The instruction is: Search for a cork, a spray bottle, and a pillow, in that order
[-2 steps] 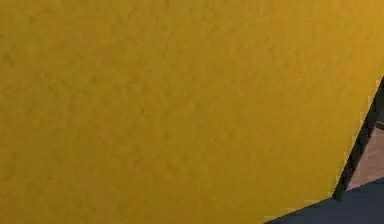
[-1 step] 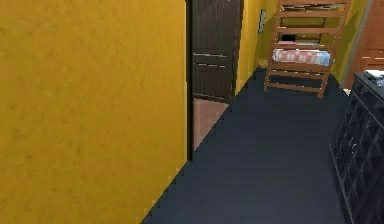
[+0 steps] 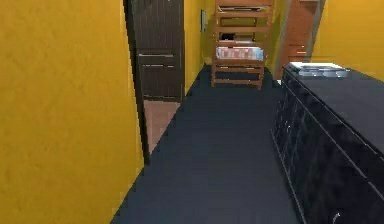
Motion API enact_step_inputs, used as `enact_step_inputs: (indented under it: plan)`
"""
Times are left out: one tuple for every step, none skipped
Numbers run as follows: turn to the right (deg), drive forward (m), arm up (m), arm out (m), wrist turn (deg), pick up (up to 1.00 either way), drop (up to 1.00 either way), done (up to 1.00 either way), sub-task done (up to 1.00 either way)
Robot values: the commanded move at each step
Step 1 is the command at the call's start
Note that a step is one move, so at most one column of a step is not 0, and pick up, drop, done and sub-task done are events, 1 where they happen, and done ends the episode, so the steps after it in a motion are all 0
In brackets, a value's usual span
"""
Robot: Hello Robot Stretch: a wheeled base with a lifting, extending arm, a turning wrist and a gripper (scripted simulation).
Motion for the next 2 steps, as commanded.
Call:
enact_step_inputs:
  plan:
    - [0.0,1.00,0.00,0.00,0.0,0.00,0.00,0.00,0.00]
    - [0.0,0.95,0.00,0.00,0.0,0.00,0.00,0.00,0.00]
